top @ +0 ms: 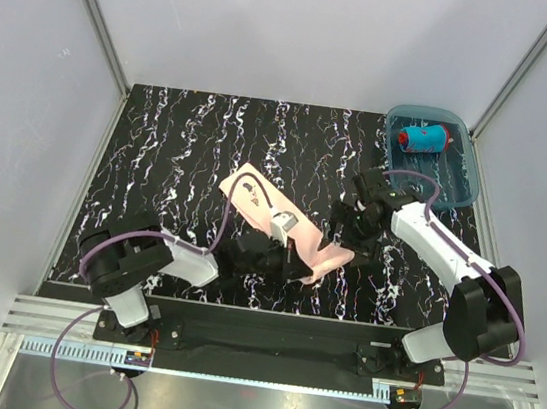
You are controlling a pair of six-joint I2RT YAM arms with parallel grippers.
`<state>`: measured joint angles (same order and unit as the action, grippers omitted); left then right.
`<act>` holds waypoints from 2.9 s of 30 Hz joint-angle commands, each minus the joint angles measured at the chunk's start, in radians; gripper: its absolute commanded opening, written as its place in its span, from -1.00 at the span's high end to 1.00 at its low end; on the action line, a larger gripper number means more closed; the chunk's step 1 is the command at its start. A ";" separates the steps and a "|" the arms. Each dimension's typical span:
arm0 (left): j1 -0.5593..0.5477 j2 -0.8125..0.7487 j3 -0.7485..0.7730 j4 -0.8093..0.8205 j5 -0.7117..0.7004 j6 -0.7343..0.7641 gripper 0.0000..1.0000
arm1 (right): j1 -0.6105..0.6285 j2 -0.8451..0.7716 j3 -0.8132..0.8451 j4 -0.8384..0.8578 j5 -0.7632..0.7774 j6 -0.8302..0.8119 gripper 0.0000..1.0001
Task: Roll the towels
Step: Roll the towel
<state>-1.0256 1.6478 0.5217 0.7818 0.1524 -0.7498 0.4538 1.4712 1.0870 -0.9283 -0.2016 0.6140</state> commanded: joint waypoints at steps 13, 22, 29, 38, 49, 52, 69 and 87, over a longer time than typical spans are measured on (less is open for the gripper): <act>0.113 -0.094 -0.044 -0.205 0.012 -0.261 1.00 | 0.006 -0.169 -0.162 0.258 -0.042 0.127 -0.88; 0.127 0.015 0.023 -0.296 0.006 -0.260 1.00 | 0.006 -0.118 -0.331 0.511 -0.104 0.184 -0.84; 0.137 0.064 0.075 -0.332 0.012 -0.237 1.00 | 0.006 -0.088 -0.415 0.698 -0.137 0.231 -0.75; 0.151 0.058 0.162 -0.460 0.000 -0.135 1.00 | 0.006 -0.012 -0.444 0.793 -0.137 0.243 -0.57; 0.157 0.038 0.185 -0.545 -0.022 -0.076 1.00 | 0.008 0.063 -0.470 0.899 -0.114 0.263 0.24; 0.157 0.023 0.192 -0.587 -0.051 -0.045 0.91 | 0.006 0.074 -0.452 0.881 -0.122 0.253 0.37; -0.175 -0.195 0.239 -0.715 -0.634 0.383 -0.33 | 0.006 0.087 -0.277 0.537 -0.114 0.193 0.82; -0.401 0.101 0.376 -0.509 -0.813 0.644 -0.52 | 0.006 0.095 -0.249 0.459 -0.177 0.182 0.85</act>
<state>-1.4212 1.7138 0.8455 0.2150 -0.6086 -0.1432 0.4538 1.6039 0.8089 -0.4393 -0.3588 0.8078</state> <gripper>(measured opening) 0.756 0.185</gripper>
